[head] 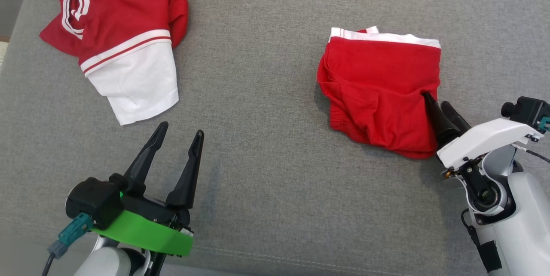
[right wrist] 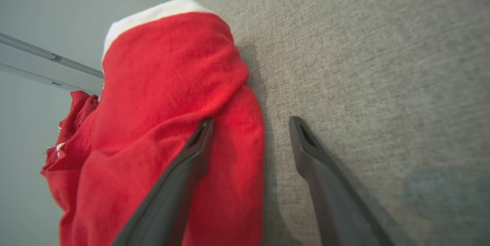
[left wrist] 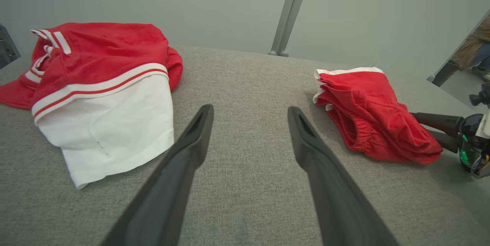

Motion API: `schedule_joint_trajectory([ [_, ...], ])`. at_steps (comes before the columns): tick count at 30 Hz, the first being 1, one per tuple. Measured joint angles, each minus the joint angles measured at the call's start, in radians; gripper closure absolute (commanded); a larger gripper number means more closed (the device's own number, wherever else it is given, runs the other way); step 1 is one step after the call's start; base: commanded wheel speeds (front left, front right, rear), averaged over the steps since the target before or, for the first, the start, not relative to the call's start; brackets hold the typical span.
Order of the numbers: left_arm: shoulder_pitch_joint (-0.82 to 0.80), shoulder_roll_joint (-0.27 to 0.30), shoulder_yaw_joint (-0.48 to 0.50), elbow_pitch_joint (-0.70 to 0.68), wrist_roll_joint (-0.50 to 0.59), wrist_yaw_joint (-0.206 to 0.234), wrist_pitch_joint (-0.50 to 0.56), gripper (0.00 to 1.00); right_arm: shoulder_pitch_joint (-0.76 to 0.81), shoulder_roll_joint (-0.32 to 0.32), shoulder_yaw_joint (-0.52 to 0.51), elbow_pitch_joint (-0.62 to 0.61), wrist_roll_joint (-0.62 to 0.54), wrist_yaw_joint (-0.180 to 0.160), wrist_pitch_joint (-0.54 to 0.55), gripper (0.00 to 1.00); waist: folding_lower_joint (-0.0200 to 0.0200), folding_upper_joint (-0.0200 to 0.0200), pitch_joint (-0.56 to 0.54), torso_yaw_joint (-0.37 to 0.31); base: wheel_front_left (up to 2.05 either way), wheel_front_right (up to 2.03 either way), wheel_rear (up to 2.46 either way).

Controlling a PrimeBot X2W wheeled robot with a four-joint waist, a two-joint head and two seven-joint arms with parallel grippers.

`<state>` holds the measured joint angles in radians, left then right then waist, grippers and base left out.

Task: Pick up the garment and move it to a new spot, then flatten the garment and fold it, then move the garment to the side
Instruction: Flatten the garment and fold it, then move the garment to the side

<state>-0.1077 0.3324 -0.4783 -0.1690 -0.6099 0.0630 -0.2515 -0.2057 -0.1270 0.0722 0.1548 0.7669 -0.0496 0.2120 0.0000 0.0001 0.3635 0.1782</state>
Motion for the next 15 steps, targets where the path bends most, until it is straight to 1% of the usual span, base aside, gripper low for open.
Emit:
schedule_joint_trajectory([
  [3,-0.014,0.000,-0.001,0.008,0.000,0.000,0.000,0.00,-0.015,0.004,-0.005,0.014,0.027,0.020,-0.002,0.00,0.0000,-0.0001,0.007,0.017,0.00,0.00,0.00],
  [5,-0.016,-0.001,-0.001,0.013,0.000,0.000,0.000,0.00,-0.017,0.004,-0.010,0.023,0.037,0.024,-0.009,0.00,0.0000,0.0000,0.006,0.024,0.00,0.00,0.00],
  [9,-0.016,-0.002,-0.002,0.022,0.000,0.000,0.000,0.00,-0.028,0.008,-0.017,0.041,0.081,0.045,-0.007,0.00,0.0000,0.0000,0.002,0.032,0.00,0.00,0.00],
  [10,-0.016,-0.003,-0.003,0.026,0.000,0.000,0.000,0.00,-0.031,0.008,-0.018,0.047,0.092,0.053,0.001,0.22,0.0000,0.0000,0.000,0.033,0.00,0.00,0.00],
  [11,-0.016,-0.003,-0.002,0.026,0.000,0.000,0.000,0.00,-0.033,0.008,-0.019,0.049,0.104,0.059,0.009,0.63,0.0000,0.0000,-0.003,0.034,0.00,0.00,0.00],
  [12,-0.016,-0.003,-0.002,0.026,0.000,0.000,0.000,0.00,-0.033,0.008,-0.019,0.049,0.104,0.059,0.009,1.00,0.0000,0.0000,-0.003,0.034,0.00,0.00,0.00],
  [15,-0.016,-0.005,-0.005,0.033,0.000,-0.001,0.000,0.00,-0.035,0.003,-0.015,0.059,0.119,0.086,0.024,1.00,0.0000,0.0000,-0.010,0.037,0.00,0.00,0.00],
])
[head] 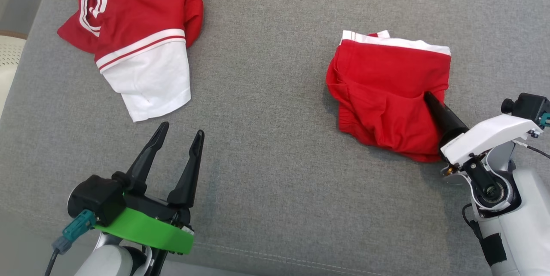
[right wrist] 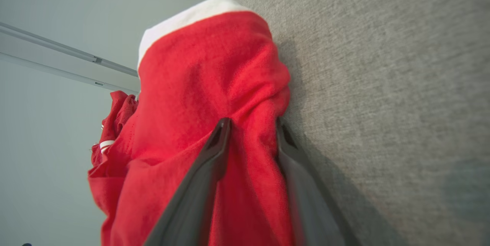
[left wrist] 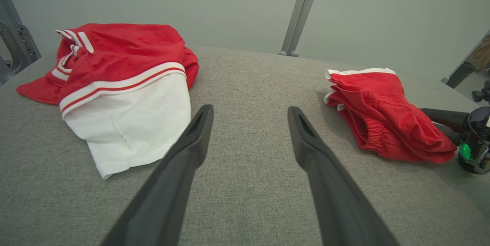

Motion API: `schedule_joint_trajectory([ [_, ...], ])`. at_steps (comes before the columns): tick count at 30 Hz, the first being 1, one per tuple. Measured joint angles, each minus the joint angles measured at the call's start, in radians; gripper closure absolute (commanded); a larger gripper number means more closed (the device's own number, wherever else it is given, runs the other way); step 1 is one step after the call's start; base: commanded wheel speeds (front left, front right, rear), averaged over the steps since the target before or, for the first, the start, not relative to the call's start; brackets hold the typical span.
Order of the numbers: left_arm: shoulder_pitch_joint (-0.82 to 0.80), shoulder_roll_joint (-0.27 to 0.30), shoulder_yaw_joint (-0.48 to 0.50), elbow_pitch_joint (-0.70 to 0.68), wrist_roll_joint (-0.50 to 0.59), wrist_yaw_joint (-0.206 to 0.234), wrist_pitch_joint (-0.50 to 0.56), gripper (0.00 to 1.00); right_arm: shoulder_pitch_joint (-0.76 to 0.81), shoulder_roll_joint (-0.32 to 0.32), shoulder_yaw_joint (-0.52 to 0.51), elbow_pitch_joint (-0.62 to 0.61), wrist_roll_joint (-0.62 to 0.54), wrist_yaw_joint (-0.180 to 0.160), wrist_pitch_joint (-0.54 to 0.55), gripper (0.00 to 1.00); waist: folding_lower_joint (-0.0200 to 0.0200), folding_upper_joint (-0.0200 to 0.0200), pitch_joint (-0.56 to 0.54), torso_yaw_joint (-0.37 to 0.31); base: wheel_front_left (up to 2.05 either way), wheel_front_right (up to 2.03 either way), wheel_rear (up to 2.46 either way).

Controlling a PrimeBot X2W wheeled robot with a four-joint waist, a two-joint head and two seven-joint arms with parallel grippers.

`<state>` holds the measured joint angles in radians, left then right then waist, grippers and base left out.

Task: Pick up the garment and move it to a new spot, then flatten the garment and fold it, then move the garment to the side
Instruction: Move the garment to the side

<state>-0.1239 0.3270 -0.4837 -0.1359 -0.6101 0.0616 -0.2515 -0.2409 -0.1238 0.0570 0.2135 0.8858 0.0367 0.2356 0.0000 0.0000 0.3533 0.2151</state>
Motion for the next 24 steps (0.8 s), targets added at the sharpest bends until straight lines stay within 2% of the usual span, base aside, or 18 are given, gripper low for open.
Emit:
schedule_joint_trajectory([
  [5,0.000,-0.010,0.000,0.010,0.000,0.000,0.000,0.00,-0.018,-0.045,0.026,-0.004,-0.025,0.024,0.040,1.00,0.0000,0.0000,-0.021,0.003,0.00,0.00,0.00],
  [9,0.000,-0.031,-0.007,0.027,0.000,-0.008,0.000,0.00,-0.066,-0.092,0.051,-0.056,-0.035,0.043,0.079,1.00,0.0000,0.0000,-0.041,0.004,0.00,0.00,0.00],
  [13,0.000,-0.034,-0.008,0.032,0.000,-0.009,0.000,0.00,-0.092,-0.112,0.096,-0.116,-0.033,0.060,0.146,1.00,0.0000,0.0000,-0.064,0.005,0.00,0.00,0.00],
  [20,0.002,-0.038,-0.007,0.032,0.000,-0.009,0.000,0.00,-0.100,-0.165,0.102,-0.154,-0.027,0.058,0.224,1.00,0.0000,0.0000,-0.084,0.008,0.00,0.00,0.00],
  [24,0.002,-0.037,-0.006,0.023,0.000,-0.009,0.000,0.00,-0.107,-0.207,0.074,-0.170,-0.054,0.042,0.236,1.00,0.0000,0.0000,-0.071,0.009,0.00,0.00,0.00],
])
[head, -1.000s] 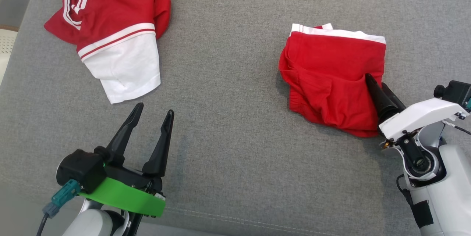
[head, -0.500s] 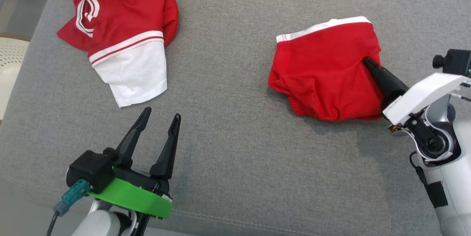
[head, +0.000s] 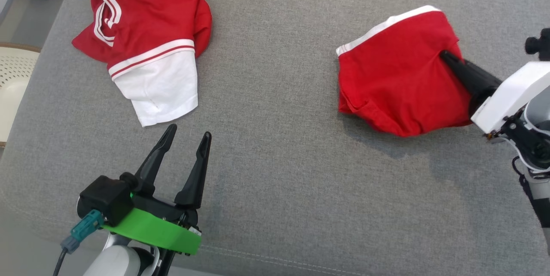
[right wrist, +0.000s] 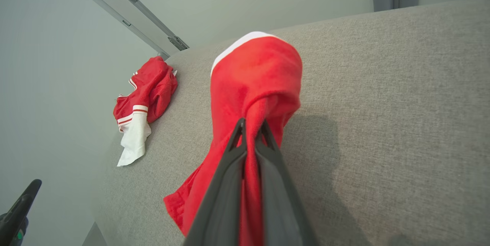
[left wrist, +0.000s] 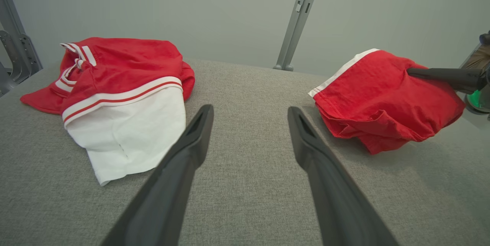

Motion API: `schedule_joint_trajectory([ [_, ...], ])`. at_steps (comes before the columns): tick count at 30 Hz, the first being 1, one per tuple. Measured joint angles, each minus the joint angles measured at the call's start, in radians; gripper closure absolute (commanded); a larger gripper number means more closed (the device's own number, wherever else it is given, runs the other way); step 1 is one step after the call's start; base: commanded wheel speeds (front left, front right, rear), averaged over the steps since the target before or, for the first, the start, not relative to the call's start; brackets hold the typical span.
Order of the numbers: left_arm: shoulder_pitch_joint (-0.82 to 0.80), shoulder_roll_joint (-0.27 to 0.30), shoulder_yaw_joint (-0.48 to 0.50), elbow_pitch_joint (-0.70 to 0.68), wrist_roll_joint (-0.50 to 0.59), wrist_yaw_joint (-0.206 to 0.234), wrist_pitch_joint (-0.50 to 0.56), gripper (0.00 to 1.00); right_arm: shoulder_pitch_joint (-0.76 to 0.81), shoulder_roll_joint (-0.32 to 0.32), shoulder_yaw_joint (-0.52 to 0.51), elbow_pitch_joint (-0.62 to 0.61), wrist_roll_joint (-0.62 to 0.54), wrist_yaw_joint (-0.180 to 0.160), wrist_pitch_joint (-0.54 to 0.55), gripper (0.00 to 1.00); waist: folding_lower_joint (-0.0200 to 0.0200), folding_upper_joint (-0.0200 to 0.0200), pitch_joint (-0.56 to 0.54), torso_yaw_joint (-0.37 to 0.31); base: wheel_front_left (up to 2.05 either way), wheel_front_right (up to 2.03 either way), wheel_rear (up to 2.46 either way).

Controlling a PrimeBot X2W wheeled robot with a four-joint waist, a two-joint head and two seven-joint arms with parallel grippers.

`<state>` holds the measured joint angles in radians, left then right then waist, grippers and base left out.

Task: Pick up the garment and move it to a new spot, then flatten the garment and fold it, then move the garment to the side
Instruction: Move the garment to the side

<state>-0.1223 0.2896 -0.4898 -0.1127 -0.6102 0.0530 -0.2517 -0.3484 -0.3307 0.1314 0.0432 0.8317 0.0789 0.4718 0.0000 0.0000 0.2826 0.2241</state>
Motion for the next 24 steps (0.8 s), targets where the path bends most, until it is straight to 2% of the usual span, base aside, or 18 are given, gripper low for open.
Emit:
schedule_joint_trajectory([
  [5,0.000,0.007,0.014,-0.010,0.000,0.000,0.000,0.00,-0.048,-0.053,-0.001,-0.034,-0.077,0.001,-0.005,1.00,0.0000,0.0000,0.024,0.000,0.00,0.00,0.00],
  [8,0.000,0.009,0.022,-0.018,0.000,0.000,0.000,0.00,-0.052,-0.046,-0.010,-0.026,-0.065,-0.007,0.002,1.00,0.0000,0.0000,0.038,-0.003,0.00,0.00,0.00],
  [12,-0.001,0.020,0.022,-0.033,0.008,0.000,0.000,0.00,-0.053,-0.056,-0.041,0.022,-0.055,-0.049,0.033,1.00,0.0000,0.0000,0.061,-0.010,0.00,0.00,0.00],
  [20,-0.022,0.058,0.019,-0.085,0.033,-0.001,0.027,0.00,-0.134,-0.128,-0.126,0.088,-0.081,-0.136,0.059,1.00,0.0000,0.0000,0.125,-0.025,0.00,0.00,0.00],
  [24,-0.058,0.072,0.020,-0.115,0.044,-0.002,0.037,0.00,-0.180,-0.171,-0.153,0.113,-0.103,-0.162,0.076,1.00,0.0000,0.0000,0.165,-0.030,0.00,0.00,0.00],
])
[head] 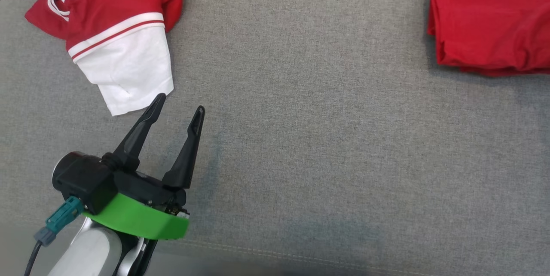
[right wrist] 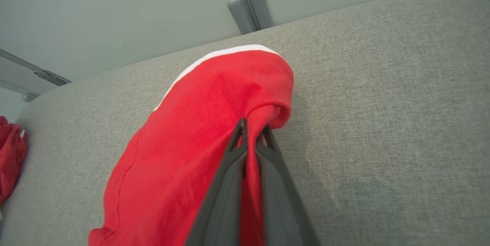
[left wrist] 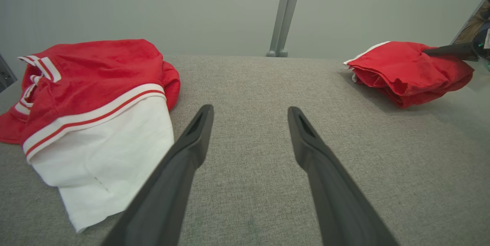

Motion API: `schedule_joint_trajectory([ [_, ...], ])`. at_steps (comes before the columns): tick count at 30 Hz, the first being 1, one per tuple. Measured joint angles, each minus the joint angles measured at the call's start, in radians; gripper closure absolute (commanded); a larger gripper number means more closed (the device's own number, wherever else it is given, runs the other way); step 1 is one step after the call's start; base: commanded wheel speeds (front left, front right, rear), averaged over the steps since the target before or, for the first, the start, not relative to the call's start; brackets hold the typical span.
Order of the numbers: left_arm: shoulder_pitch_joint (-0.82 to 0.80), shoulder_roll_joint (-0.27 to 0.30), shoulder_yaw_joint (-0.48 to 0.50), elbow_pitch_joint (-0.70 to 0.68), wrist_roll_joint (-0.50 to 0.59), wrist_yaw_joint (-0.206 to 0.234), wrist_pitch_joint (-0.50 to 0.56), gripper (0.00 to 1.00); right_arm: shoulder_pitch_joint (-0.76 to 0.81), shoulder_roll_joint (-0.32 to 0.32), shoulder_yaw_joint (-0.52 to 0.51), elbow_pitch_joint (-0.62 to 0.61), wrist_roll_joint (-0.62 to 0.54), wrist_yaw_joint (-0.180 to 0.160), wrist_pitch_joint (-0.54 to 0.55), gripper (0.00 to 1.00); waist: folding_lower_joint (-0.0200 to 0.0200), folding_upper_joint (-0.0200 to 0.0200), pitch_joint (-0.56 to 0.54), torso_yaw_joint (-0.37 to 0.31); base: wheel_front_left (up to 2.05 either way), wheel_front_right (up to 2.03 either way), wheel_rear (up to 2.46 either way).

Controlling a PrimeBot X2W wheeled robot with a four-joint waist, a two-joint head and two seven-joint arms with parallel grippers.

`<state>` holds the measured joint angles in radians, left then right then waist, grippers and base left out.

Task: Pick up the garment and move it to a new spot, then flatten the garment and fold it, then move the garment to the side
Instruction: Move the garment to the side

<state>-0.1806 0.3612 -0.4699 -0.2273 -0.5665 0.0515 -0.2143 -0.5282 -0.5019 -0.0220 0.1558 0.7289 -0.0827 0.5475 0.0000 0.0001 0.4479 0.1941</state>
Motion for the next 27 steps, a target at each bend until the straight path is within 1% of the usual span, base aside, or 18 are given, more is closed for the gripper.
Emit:
schedule_joint_trajectory([
  [3,-0.017,0.000,0.002,-0.019,0.008,-0.007,0.004,0.00,-0.025,-0.038,-0.008,0.025,-0.023,-0.003,0.012,1.00,0.0000,0.0000,0.032,-0.003,0.00,0.00,0.00],
  [4,-0.022,0.000,0.003,-0.023,0.008,-0.007,0.004,0.00,-0.034,-0.047,-0.012,0.031,-0.028,-0.009,0.014,1.00,0.0000,0.0000,0.042,-0.004,0.00,0.00,0.00],
  [9,-0.034,0.007,0.016,-0.040,0.012,-0.007,0.013,0.00,-0.086,-0.097,-0.016,0.051,-0.065,-0.013,0.026,1.00,0.0000,0.0000,0.089,-0.011,0.00,0.00,0.00],
  [15,-0.046,0.011,0.020,-0.043,0.018,-0.007,0.017,0.00,-0.122,-0.198,-0.037,0.089,-0.128,-0.016,0.034,1.00,0.0001,0.0000,0.132,-0.028,0.00,0.00,0.00],
  [17,-0.046,0.013,0.021,-0.043,0.018,-0.007,0.017,0.00,-0.128,-0.220,-0.042,0.099,-0.145,-0.016,0.034,1.00,0.0001,0.0000,0.142,-0.035,0.00,0.00,0.00],
  [22,-0.046,0.026,0.021,-0.043,0.018,-0.007,0.020,0.00,-0.130,-0.268,-0.045,0.125,-0.212,-0.017,0.002,1.00,0.0000,0.0000,0.159,-0.053,0.00,0.00,0.00],
  [27,-0.047,0.032,0.026,-0.049,0.018,-0.007,0.029,0.00,-0.128,-0.291,-0.049,0.155,-0.246,-0.025,-0.022,1.00,0.0000,0.0000,0.171,-0.065,0.00,0.00,0.00],
])
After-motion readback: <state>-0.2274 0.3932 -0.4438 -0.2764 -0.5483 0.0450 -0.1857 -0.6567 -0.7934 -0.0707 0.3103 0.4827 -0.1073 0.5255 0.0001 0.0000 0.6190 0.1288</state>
